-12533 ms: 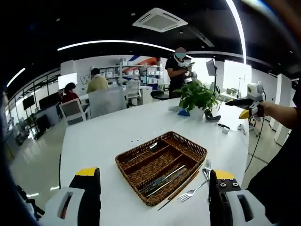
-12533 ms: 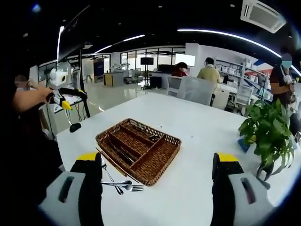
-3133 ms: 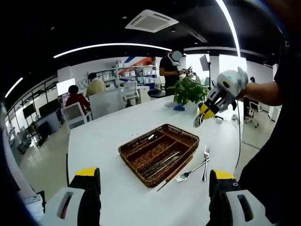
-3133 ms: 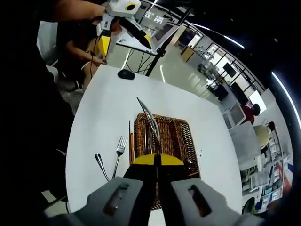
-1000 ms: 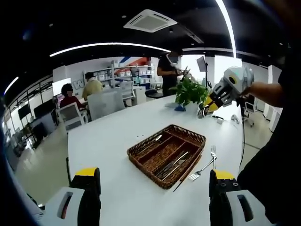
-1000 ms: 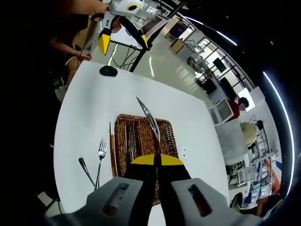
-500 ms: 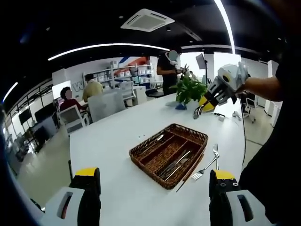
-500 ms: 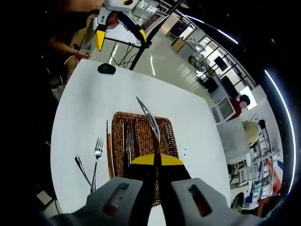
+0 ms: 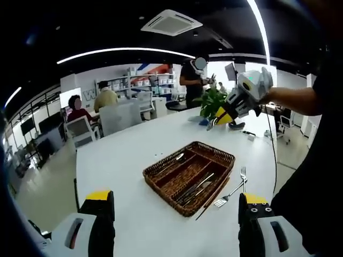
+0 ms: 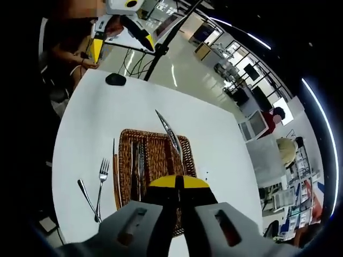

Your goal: Arrange the knives, forks, and spoons in their matching storage slots by inserting each utensil handle-first until every utensil is classified and aligned in the correct compartment

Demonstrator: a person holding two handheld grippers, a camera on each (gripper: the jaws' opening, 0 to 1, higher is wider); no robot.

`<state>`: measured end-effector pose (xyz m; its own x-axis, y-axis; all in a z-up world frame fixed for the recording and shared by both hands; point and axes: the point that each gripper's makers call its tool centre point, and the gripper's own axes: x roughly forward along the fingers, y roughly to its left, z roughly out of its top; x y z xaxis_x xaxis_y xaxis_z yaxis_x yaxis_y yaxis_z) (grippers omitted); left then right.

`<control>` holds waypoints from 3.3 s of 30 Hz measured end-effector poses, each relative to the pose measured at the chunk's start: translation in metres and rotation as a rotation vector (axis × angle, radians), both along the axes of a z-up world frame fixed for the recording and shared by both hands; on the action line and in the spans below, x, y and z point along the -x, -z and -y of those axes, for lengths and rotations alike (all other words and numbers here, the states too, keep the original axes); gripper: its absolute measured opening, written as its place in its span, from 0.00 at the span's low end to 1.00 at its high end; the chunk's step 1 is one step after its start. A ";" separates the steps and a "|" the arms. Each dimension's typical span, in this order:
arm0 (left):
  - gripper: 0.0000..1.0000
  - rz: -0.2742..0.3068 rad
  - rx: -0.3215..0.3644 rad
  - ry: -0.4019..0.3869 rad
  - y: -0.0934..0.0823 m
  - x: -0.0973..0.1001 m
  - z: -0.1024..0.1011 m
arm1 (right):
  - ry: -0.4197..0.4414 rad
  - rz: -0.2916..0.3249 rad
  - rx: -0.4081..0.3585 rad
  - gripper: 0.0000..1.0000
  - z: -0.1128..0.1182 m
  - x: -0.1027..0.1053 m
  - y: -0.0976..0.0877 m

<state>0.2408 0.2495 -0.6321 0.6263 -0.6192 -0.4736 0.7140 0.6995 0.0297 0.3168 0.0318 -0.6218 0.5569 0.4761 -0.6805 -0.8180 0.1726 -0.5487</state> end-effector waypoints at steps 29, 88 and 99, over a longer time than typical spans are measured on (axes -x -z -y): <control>1.00 -0.012 0.001 -0.021 0.003 0.010 0.003 | -0.010 -0.003 0.027 0.00 -0.010 -0.076 -0.005; 1.00 -0.060 0.008 -0.097 0.024 -0.009 -0.018 | 0.030 -0.049 0.089 0.00 -0.030 -0.181 0.079; 1.00 -0.080 0.016 -0.085 0.033 -0.015 -0.004 | 0.037 -0.051 0.072 0.00 -0.034 -0.177 0.105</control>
<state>0.2556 0.2533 -0.6648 0.6373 -0.5735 -0.5147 0.6517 0.7576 -0.0372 0.4938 0.0658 -0.7271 0.5369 0.4050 -0.7401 -0.8391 0.1652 -0.5183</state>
